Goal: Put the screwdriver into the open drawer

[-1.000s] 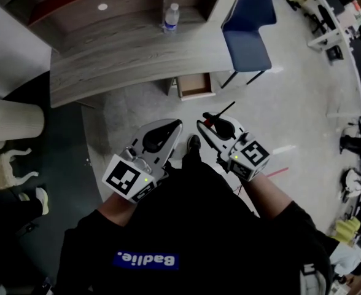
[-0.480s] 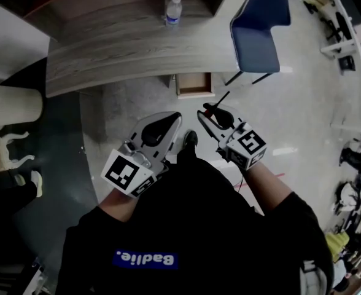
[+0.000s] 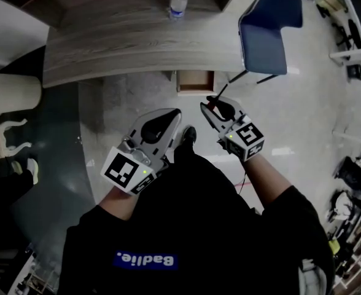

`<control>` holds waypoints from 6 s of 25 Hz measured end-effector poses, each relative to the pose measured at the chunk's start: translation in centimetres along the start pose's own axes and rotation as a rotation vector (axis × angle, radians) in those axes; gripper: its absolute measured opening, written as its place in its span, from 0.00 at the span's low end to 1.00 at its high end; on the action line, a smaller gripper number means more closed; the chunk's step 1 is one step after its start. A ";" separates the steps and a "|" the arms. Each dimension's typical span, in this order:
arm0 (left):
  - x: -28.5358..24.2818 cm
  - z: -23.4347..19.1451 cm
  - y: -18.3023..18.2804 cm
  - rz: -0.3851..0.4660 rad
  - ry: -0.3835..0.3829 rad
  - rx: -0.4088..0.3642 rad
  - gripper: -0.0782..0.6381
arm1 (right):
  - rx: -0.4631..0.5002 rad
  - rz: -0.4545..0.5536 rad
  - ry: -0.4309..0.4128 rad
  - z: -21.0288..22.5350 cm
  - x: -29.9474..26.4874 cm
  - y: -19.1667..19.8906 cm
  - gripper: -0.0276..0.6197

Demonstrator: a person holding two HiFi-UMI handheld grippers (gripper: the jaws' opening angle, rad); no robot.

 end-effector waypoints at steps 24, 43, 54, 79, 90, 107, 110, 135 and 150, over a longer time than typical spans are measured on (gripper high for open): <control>0.7 -2.9 3.0 -0.032 -0.100 0.034 0.11 | 0.327 -0.386 0.071 7.8 -8.8 12.7 0.23; 1.6 -5.3 5.3 -0.067 -0.143 0.053 0.11 | 0.500 -0.602 0.070 12.5 -14.5 19.5 0.23; 0.4 -6.5 7.1 -0.097 -0.115 0.062 0.11 | 0.614 -0.710 0.069 15.0 -17.0 21.8 0.23; -0.2 -8.3 8.4 -0.080 -0.113 0.090 0.11 | 0.565 -0.882 0.137 17.4 -19.5 23.7 0.23; 0.7 -8.4 9.3 -0.087 -0.124 0.103 0.11 | 0.757 -1.052 0.087 17.3 -20.9 24.3 0.23; 0.9 -8.7 9.4 -0.085 -0.126 0.106 0.11 | 0.883 -1.094 0.038 17.5 -21.5 24.8 0.24; 0.8 -8.6 9.4 -0.084 -0.119 0.105 0.11 | 0.886 -1.093 0.035 17.4 -21.4 24.8 0.25; 1.5 -6.9 8.2 -0.086 -0.073 0.094 0.11 | 0.810 -0.976 0.045 16.3 -18.1 21.8 0.38; 3.1 -4.2 3.0 -0.063 -0.021 0.028 0.11 | 0.472 -0.676 0.243 10.1 -11.3 13.3 0.34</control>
Point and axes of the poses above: the fingertips, and each gripper's own axes: x backward along the fingers, z to its right, y out of its underside, the point moved 9 cm from there along x, backward along the fingers, and after that the axes turned 3 degrees about z, right-handed, at the moved point
